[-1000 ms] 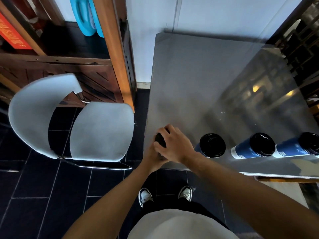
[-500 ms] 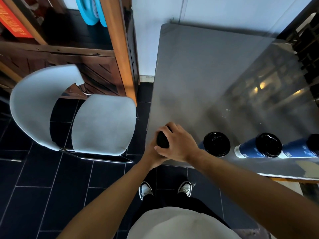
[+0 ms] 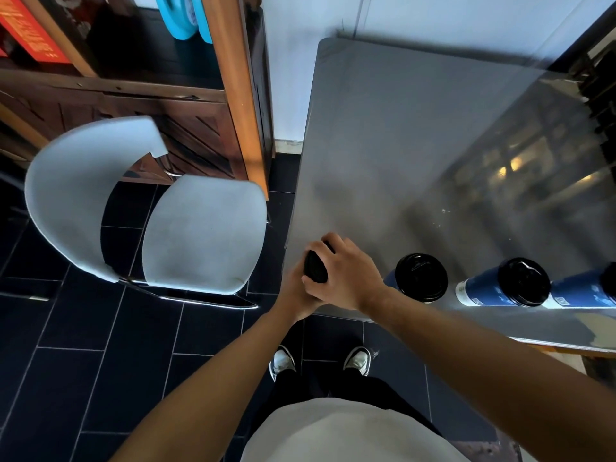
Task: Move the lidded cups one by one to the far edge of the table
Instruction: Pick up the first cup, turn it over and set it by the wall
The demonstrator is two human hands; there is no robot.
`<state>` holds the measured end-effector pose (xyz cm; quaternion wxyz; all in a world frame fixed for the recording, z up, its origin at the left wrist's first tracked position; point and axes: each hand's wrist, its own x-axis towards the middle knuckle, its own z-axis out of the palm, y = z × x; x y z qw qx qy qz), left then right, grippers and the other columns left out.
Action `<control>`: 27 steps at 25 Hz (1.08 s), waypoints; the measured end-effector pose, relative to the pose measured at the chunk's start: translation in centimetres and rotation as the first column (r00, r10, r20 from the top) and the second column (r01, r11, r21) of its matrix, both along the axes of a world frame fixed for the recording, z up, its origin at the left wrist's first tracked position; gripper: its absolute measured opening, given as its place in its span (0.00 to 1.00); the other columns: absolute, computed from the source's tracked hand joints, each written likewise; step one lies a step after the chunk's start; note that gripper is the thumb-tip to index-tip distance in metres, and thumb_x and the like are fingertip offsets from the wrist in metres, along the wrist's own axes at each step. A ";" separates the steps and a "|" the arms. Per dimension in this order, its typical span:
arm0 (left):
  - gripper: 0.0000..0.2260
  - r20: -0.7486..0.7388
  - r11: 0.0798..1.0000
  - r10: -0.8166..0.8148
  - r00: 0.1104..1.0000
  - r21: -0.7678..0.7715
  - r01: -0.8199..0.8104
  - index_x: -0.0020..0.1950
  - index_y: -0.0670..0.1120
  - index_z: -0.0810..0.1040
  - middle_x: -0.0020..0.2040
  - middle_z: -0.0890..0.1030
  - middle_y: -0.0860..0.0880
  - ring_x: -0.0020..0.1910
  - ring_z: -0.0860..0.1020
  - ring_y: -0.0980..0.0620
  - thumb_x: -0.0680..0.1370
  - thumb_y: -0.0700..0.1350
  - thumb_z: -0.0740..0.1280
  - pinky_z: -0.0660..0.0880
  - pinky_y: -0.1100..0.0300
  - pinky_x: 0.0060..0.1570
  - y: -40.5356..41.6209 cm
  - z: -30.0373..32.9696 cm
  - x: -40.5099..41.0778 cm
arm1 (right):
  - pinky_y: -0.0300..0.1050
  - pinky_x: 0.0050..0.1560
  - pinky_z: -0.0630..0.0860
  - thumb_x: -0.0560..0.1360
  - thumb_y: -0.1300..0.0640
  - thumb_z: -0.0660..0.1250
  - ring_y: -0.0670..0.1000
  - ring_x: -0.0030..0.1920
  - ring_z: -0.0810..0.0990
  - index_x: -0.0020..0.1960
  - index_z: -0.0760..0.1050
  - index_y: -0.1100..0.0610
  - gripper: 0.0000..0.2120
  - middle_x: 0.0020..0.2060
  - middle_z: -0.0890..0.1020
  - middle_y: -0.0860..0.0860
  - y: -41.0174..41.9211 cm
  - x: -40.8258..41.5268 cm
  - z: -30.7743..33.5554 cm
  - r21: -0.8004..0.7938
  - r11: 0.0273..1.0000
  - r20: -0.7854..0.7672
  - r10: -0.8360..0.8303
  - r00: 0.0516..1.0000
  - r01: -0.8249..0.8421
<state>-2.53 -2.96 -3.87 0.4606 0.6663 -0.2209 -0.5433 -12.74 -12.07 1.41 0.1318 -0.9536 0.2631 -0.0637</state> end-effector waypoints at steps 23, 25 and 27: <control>0.25 -0.410 0.905 0.424 0.807 0.225 -0.361 0.73 0.42 0.69 0.61 0.80 0.34 0.44 0.82 0.40 0.84 0.59 0.59 0.81 0.49 0.41 -0.4 8.5 -0.5 | 0.44 0.42 0.78 0.82 0.51 0.60 0.51 0.46 0.80 0.58 0.76 0.52 0.09 0.51 0.81 0.54 -0.1 0.6 1.1 0.972 0.001 -0.171 -0.690 0.703 0.237; 0.24 -0.423 0.901 0.427 0.799 0.271 -0.338 0.72 0.41 0.69 0.54 0.80 0.36 0.39 0.81 0.42 0.85 0.58 0.58 0.82 0.51 0.35 -0.6 8.7 -0.5 | 0.45 0.39 0.78 0.80 0.49 0.61 0.52 0.41 0.82 0.52 0.77 0.54 0.09 0.45 0.82 0.55 0.3 0.6 0.1 0.961 -0.076 -0.237 -0.721 0.650 0.266; 0.24 -0.441 0.903 0.420 0.793 0.290 -0.317 0.71 0.40 0.70 0.51 0.80 0.37 0.37 0.81 0.42 0.85 0.57 0.58 0.81 0.51 0.34 -0.7 8.7 -0.5 | 0.48 0.41 0.81 0.78 0.49 0.63 0.54 0.39 0.83 0.49 0.77 0.55 0.10 0.43 0.83 0.56 0.5 0.6 -0.7 0.957 -0.125 -0.265 -0.741 0.617 0.262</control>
